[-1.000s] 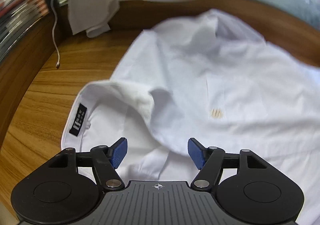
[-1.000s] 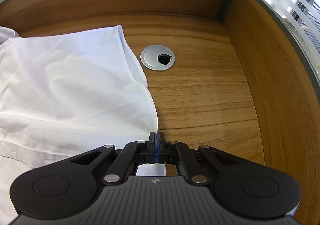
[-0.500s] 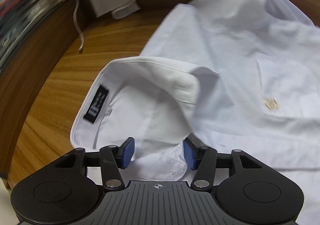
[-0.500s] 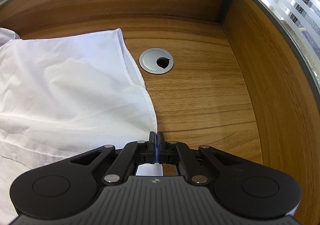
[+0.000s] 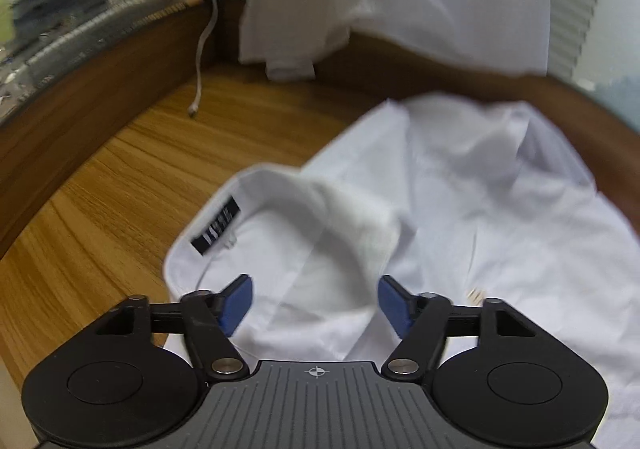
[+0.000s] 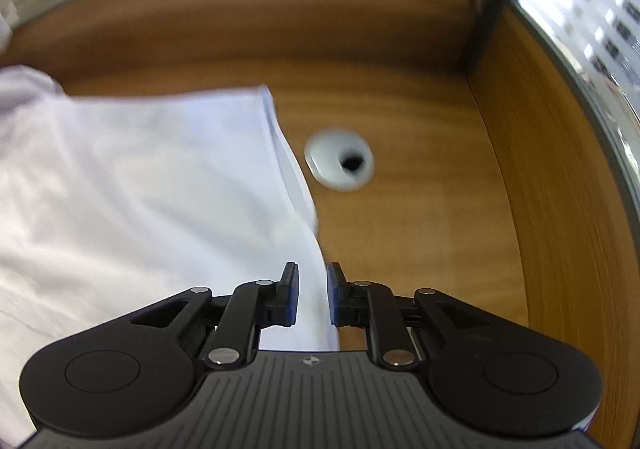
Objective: Fold clothes
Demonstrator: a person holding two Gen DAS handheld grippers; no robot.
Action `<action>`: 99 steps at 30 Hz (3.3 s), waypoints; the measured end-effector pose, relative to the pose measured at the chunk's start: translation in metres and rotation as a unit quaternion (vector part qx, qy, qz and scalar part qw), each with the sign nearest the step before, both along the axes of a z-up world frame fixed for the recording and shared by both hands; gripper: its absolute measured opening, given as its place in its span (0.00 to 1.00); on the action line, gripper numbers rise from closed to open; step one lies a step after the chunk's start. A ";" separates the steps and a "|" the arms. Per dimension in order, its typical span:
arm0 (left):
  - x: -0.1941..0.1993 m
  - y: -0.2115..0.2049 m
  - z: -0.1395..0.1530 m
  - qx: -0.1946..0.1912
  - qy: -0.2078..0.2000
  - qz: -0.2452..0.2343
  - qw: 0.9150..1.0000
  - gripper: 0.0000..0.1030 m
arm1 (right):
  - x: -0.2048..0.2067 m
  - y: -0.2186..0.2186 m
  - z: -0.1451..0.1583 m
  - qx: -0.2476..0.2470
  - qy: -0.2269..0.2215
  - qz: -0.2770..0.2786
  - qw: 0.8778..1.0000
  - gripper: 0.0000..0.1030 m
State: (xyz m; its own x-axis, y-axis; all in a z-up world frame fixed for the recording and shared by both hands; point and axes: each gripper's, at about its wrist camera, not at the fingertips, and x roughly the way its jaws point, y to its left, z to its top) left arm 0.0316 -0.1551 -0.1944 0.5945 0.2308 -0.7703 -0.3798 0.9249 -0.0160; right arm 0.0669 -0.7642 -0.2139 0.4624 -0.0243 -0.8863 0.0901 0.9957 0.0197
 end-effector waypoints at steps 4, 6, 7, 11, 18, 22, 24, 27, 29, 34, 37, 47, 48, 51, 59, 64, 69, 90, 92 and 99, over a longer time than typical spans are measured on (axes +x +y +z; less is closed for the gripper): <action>0.002 -0.012 0.008 -0.005 -0.012 -0.021 1.000 0.73 | 0.033 0.000 0.003 0.030 -0.017 0.013 0.999 0.23; 0.009 -0.026 0.001 0.007 -0.001 -0.059 0.998 0.73 | 0.052 0.001 -0.001 0.044 -0.020 0.020 0.999 0.23; 0.012 -0.033 -0.003 0.014 0.004 -0.077 0.997 0.73 | 0.062 0.004 -0.004 0.046 -0.020 0.026 0.998 0.23; 0.021 -0.058 -0.028 0.038 0.028 -0.126 0.991 0.72 | 0.097 0.015 -0.015 0.041 -0.018 0.051 0.998 0.23; 0.027 -0.069 -0.061 0.053 0.070 -0.143 0.986 0.72 | 0.148 0.022 -0.035 0.016 -0.006 0.080 0.997 0.26; 0.032 -0.062 -0.066 0.035 0.080 -0.131 0.988 0.72 | 0.161 0.025 -0.038 0.001 -0.008 0.096 0.995 0.20; 0.035 -0.062 -0.069 0.034 0.088 -0.128 0.987 0.72 | 0.165 0.027 -0.036 -0.006 -0.012 0.105 0.994 0.00; 0.039 -0.060 -0.076 0.029 0.103 -0.117 0.987 0.73 | 0.169 0.027 -0.032 -0.024 -0.021 0.109 0.994 0.00; 0.040 -0.058 -0.077 0.024 0.103 -0.107 0.989 0.75 | 0.172 0.025 -0.030 -0.038 -0.026 0.105 0.993 0.00; 0.041 -0.052 -0.080 0.018 0.101 -0.093 0.990 0.81 | 0.182 0.028 -0.048 -0.058 -0.015 0.106 0.993 0.00; 0.042 -0.050 -0.080 0.019 0.102 -0.091 0.990 0.83 | 0.181 0.026 -0.048 -0.065 -0.019 0.105 0.992 0.04; 0.037 -0.090 -0.044 0.032 0.047 -0.215 0.975 0.76 | 0.114 0.043 0.009 -0.019 -0.055 0.154 0.986 0.25; 0.038 -0.095 -0.043 0.027 0.046 -0.231 0.971 0.76 | 0.105 0.050 0.013 -0.008 -0.057 0.167 0.984 0.25; 0.039 -0.111 -0.040 0.013 0.039 -0.269 0.962 0.76 | 0.076 0.074 0.017 0.013 -0.049 0.202 0.978 0.25; 0.043 -0.164 -0.052 -0.006 0.038 -0.365 0.930 0.75 | 0.025 0.163 -0.007 0.075 -0.035 0.257 0.963 0.25; 0.046 -0.177 -0.067 -0.016 0.052 -0.380 0.924 0.74 | 0.008 0.212 -0.020 0.075 -0.031 0.278 0.957 0.25; 0.049 -0.164 -0.076 -0.014 0.070 -0.362 0.930 0.74 | 0.005 0.221 -0.040 0.056 -0.017 0.282 0.958 0.25; 0.039 -0.057 -0.074 0.005 0.087 -0.192 0.978 0.75 | -0.030 0.038 -0.051 -0.015 0.005 0.050 0.999 0.38; 0.037 -0.058 -0.065 0.002 0.077 -0.189 0.979 0.75 | -0.029 0.034 -0.044 -0.011 -0.001 0.040 0.999 0.38; 0.032 -0.063 -0.025 -0.012 0.014 -0.188 0.982 0.75 | 0.010 0.065 -0.002 -0.002 -0.044 0.092 0.995 0.38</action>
State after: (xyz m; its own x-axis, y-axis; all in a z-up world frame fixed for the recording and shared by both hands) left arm 0.0639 -0.2182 -0.2191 0.6124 -0.0188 -0.7903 -0.0118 0.9994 -0.0330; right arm 0.0772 -0.6994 -0.2156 0.5353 0.0636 -0.8423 -0.0949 0.9954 0.0148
